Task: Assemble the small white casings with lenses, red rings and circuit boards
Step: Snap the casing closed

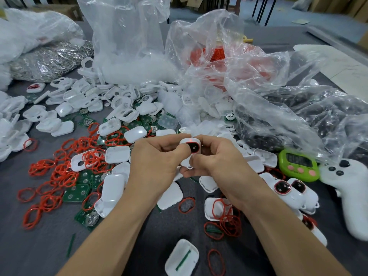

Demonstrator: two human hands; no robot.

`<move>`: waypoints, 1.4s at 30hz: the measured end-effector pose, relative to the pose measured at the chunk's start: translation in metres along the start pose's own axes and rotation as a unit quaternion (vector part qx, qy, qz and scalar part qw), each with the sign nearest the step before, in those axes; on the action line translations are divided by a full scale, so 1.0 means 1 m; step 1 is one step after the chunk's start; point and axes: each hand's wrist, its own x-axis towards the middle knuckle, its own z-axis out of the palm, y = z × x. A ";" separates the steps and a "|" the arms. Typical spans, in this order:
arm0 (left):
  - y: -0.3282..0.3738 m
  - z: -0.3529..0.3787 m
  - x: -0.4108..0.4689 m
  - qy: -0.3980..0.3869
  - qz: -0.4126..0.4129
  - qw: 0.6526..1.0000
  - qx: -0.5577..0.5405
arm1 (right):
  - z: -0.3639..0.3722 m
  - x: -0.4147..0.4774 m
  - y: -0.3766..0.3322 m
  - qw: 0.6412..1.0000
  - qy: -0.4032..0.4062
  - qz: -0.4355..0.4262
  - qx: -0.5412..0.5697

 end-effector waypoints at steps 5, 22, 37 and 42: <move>0.000 0.000 -0.001 -0.032 -0.012 0.999 -0.011 | -0.001 0.000 0.000 1.000 0.022 -0.005 -0.006; 0.000 0.000 -0.001 -0.041 -0.004 0.999 -0.018 | -0.003 -0.002 -0.002 1.000 0.022 0.002 0.022; 0.000 0.003 -0.008 -0.034 0.083 0.996 0.017 | -0.023 -0.011 -0.015 0.973 0.101 -0.112 -0.173; 0.004 0.013 -0.017 -0.045 0.109 0.993 -0.003 | -0.028 -0.041 -0.014 0.955 0.130 -0.150 -0.221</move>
